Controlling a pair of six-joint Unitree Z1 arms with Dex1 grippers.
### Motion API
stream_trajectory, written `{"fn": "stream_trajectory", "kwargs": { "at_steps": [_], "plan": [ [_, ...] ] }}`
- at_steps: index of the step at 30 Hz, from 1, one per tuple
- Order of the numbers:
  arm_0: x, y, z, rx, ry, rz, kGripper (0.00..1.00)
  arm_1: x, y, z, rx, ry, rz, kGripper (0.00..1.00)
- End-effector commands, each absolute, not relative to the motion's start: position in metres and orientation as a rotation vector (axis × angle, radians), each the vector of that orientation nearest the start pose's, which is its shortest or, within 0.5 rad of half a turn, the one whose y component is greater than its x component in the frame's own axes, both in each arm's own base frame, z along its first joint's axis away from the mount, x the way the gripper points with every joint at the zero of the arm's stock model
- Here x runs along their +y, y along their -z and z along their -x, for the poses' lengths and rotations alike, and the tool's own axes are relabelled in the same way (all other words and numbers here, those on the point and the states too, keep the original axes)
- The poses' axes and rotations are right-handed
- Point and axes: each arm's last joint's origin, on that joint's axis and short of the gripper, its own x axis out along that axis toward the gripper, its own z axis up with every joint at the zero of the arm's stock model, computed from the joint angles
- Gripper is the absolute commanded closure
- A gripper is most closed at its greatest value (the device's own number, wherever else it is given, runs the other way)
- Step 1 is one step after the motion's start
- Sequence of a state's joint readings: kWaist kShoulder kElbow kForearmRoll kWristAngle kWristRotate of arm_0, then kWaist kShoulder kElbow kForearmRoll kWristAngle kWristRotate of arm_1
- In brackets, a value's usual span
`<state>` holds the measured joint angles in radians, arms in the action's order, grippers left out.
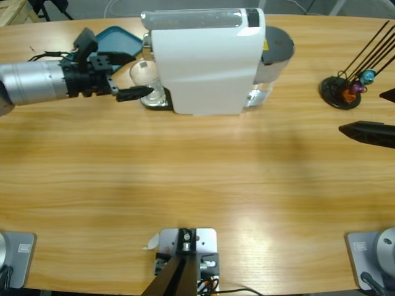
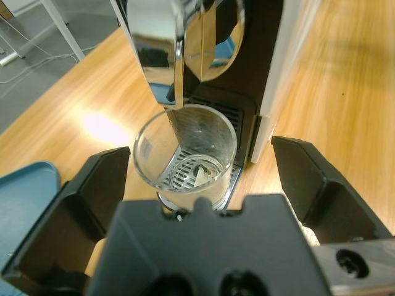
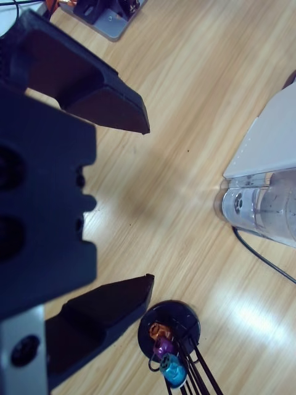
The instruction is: Pour coffee
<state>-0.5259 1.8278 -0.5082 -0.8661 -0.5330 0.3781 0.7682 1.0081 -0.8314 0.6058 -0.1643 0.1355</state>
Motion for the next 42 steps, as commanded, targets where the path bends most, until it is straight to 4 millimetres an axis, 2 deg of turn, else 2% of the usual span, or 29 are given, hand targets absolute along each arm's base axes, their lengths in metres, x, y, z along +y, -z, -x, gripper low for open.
{"fn": "stream_trajectory", "kwargs": {
  "at_steps": [1, 4, 7, 12, 16, 19, 20, 23, 24, 25, 26, 28, 30, 32, 36, 40, 42],
  "plan": [
    [-0.154, -0.209, -0.235, 0.258, 0.984, -0.351, 0.000, 0.070, -0.331, -0.087, 0.736, -0.503, 0.229, 0.000],
    [-0.142, -0.226, -0.219, 0.220, 0.967, -0.313, 0.000, 0.070, -0.333, -0.087, 0.725, -0.499, 0.226, 0.000],
    [-0.125, -0.244, -0.190, 0.206, 0.961, -0.279, 0.000, 0.072, -0.334, -0.089, 0.716, -0.497, 0.223, 0.000],
    [-0.103, -0.283, -0.147, 0.391, 0.977, -0.277, 0.000, 0.076, -0.339, -0.094, 0.691, -0.499, 0.210, 0.000],
    [-0.099, -0.305, -0.133, 0.472, 1.012, -0.278, 0.000, 0.086, -0.352, -0.105, 0.677, -0.492, 0.213, 0.000],
    [-0.101, -0.308, -0.127, 0.518, 1.053, -0.282, 0.000, 0.103, -0.361, -0.123, 0.674, -0.486, 0.250, 0.009],
    [-0.102, -0.308, -0.124, 0.537, 1.068, -0.287, 0.000, 0.110, -0.365, -0.132, 0.663, -0.481, 0.272, 0.099],
    [-0.098, -0.308, -0.110, 0.511, 1.104, -0.323, 0.000, 0.134, -0.382, -0.165, 0.648, -0.484, 0.262, 0.558],
    [-0.097, -0.309, -0.108, 0.498, 1.107, -0.329, 0.000, 0.143, -0.390, -0.181, 0.655, -0.500, 0.234, 0.783],
    [-0.097, -0.310, -0.107, 0.491, 1.107, -0.330, 0.000, 0.148, -0.397, -0.193, 0.661, -0.499, 0.216, 0.965],
    [-0.097, -0.310, -0.107, 0.489, 1.101, -0.336, 0.000, 0.153, -0.406, -0.205, 0.662, -0.508, 0.196, 1.000],
    [-0.097, -0.307, -0.110, 0.501, 1.084, -0.351, 0.000, 0.163, -0.418, -0.227, 0.642, -0.507, 0.170, 1.000],
    [-0.099, -0.305, -0.114, 0.522, 1.062, -0.363, 0.000, 0.171, -0.429, -0.245, 0.647, -0.430, 0.174, 1.000],
    [-0.100, -0.302, -0.117, 0.529, 1.060, -0.375, 0.000, 0.175, -0.434, -0.259, 0.665, -0.400, 0.161, 1.000],
    [-0.101, -0.296, -0.123, 0.549, 1.013, -0.417, 0.000, 0.194, -0.416, -0.292, 0.765, -0.504, 0.115, 1.000],
    [-0.104, -0.291, -0.127, 0.563, 1.016, -0.417, 0.000, 0.207, -0.390, -0.311, 0.873, -0.553, 0.099, 1.000],
    [-0.104, -0.291, -0.128, 0.565, 1.013, -0.420, 0.000, 0.207, -0.384, -0.315, 0.894, -0.555, 0.095, 1.000]
  ]
}}
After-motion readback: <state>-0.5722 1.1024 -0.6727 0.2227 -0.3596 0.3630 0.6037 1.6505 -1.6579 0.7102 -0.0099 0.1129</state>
